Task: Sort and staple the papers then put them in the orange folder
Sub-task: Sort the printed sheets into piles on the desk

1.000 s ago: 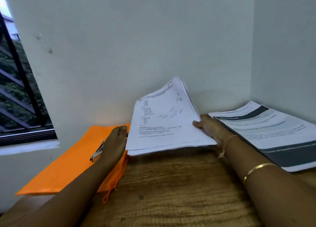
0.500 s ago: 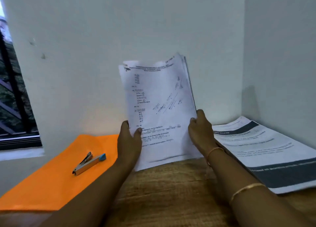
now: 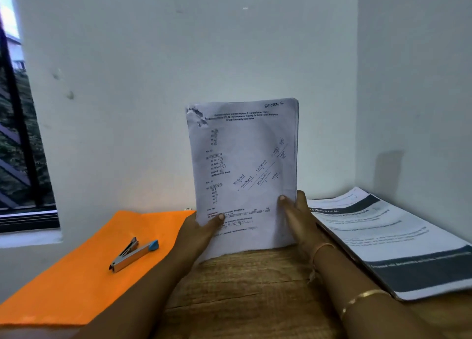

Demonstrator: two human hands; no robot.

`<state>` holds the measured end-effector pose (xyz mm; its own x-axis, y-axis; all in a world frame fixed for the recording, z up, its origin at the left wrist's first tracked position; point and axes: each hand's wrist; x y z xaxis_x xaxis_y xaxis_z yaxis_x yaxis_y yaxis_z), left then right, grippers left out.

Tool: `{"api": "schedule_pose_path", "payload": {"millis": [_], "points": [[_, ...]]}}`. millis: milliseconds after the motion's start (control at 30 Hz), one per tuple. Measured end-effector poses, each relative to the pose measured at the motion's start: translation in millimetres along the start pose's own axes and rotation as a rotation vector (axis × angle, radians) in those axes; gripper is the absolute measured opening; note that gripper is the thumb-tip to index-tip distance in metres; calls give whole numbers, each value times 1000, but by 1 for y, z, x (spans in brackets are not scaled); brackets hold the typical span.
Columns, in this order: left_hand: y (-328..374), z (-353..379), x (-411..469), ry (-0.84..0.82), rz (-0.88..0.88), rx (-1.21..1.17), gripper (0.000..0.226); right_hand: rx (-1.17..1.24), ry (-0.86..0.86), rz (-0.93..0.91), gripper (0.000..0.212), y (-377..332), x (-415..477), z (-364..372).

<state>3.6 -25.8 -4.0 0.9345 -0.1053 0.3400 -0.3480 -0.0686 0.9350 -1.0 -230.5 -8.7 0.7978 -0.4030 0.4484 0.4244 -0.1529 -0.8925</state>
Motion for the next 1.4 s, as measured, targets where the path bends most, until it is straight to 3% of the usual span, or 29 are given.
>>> {"api": "schedule_pose_path", "payload": {"millis": [233, 400, 467, 500, 567, 667, 767, 867, 1067, 1200, 1267, 1400], "points": [[-3, -3, 1, -35, 34, 100, 23, 14, 16, 10, 41, -7, -2, 3], [0, -3, 7, 181, -15, -40, 30, -433, 27, 0, 83, -10, -10, 8], [0, -4, 7, 247, -78, -148, 37, -476, 40, 17, 93, -16, -23, 18], [1, -5, 2, 256, -108, -234, 37, -388, 21, 63, 97, -21, -32, 23], [0, -3, -2, 232, -163, -430, 34, -74, -74, 208, 90, -26, -43, 33], [-5, 6, -8, 157, -198, -540, 35, 163, -302, 380, 34, -27, -53, 45], [-5, 12, -13, 60, -219, -555, 28, 265, -264, 411, 22, -24, -47, 39], [0, 9, -9, 44, -216, -627, 30, 246, -273, 399, 20, -27, -38, 21], [1, -25, 10, 325, -221, -837, 40, 10, -240, 304, 22, -26, -26, -4], [1, -41, 13, 379, -163, -881, 31, -176, -194, 241, 23, -27, -26, -13], [0, -51, 13, 379, -161, -784, 29, -276, -138, 161, 23, -29, -26, -14], [-3, -53, 8, 319, -86, -54, 22, -564, 31, -45, 19, -28, -27, -17]]}}
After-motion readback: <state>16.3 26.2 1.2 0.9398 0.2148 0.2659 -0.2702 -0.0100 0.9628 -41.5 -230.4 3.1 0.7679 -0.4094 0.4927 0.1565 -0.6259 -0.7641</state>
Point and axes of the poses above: each hand's wrist, its own x-axis towards the middle knuckle, its own z-axis out of the palm, y = z × x, and after that the axes turned 1 degree about -z, right-handed
